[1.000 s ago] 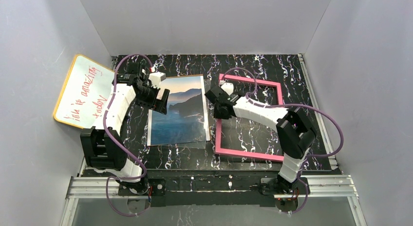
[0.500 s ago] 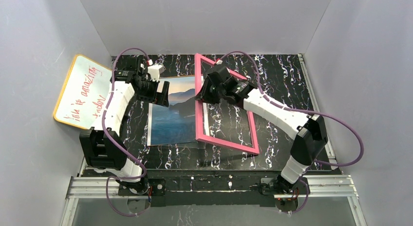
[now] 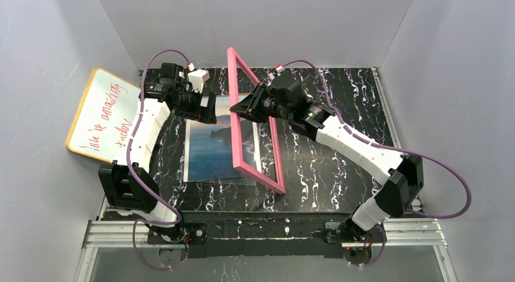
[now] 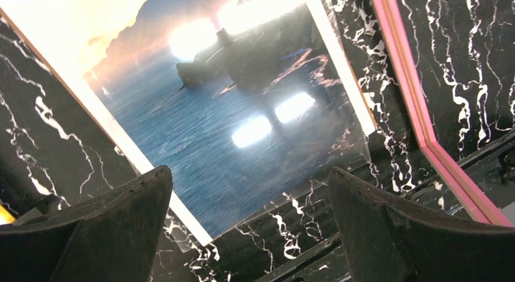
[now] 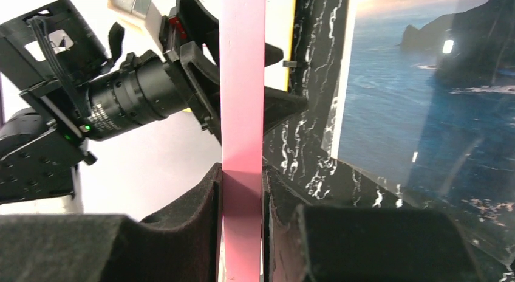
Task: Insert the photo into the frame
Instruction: Turn over the photo frame at the center of the board.
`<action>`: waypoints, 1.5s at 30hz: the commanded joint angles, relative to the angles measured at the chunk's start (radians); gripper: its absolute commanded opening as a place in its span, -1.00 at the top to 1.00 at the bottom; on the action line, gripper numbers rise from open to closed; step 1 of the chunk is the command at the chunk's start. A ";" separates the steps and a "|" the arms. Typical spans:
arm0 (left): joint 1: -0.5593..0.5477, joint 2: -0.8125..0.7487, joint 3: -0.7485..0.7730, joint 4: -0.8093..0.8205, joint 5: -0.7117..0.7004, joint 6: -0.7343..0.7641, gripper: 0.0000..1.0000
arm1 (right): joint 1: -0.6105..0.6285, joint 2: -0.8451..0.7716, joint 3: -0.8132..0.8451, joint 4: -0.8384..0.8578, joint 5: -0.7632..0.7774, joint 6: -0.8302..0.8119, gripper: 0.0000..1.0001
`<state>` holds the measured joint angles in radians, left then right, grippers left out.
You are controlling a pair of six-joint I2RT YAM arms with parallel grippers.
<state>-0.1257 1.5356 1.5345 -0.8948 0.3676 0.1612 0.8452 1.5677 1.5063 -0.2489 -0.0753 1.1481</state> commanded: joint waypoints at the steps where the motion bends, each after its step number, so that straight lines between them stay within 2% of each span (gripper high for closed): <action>1: -0.048 0.015 0.043 0.038 0.002 -0.048 -0.96 | -0.029 -0.106 -0.102 0.234 -0.053 0.083 0.97; 8: -0.134 0.075 0.116 0.145 -0.049 -0.152 -0.96 | -0.100 -0.175 -0.218 0.276 -0.126 0.118 0.96; 12: -0.200 0.106 0.142 0.221 -0.093 -0.208 -0.96 | -0.131 -0.177 -0.228 0.237 -0.192 0.117 0.44; 18: -0.293 0.136 0.181 0.300 -0.157 -0.255 -0.96 | -0.164 -0.173 -0.128 0.021 -0.209 0.012 -0.22; 23: -0.360 0.177 0.235 0.302 -0.209 -0.243 -0.96 | -0.185 -0.145 0.032 -0.230 -0.182 -0.143 -0.58; 25: -0.380 0.190 0.247 0.304 -0.226 -0.237 -0.96 | -0.186 -0.128 0.116 -0.355 -0.137 -0.211 -0.66; 31: -0.437 0.230 0.284 0.310 -0.260 -0.226 -0.96 | -0.187 -0.101 0.264 -0.590 -0.047 -0.353 -0.63; 37: -0.487 0.269 0.316 0.310 -0.288 -0.223 -0.96 | -0.187 -0.074 0.371 -0.770 0.101 -0.450 -0.35; 45: -0.494 0.273 0.276 0.309 -0.326 -0.206 -0.96 | -0.187 -0.136 0.365 -0.893 0.335 -0.498 0.02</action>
<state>-0.6220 1.8202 1.8137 -0.5766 0.0834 -0.0612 0.6613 1.4902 1.8442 -1.0492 0.1013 0.6975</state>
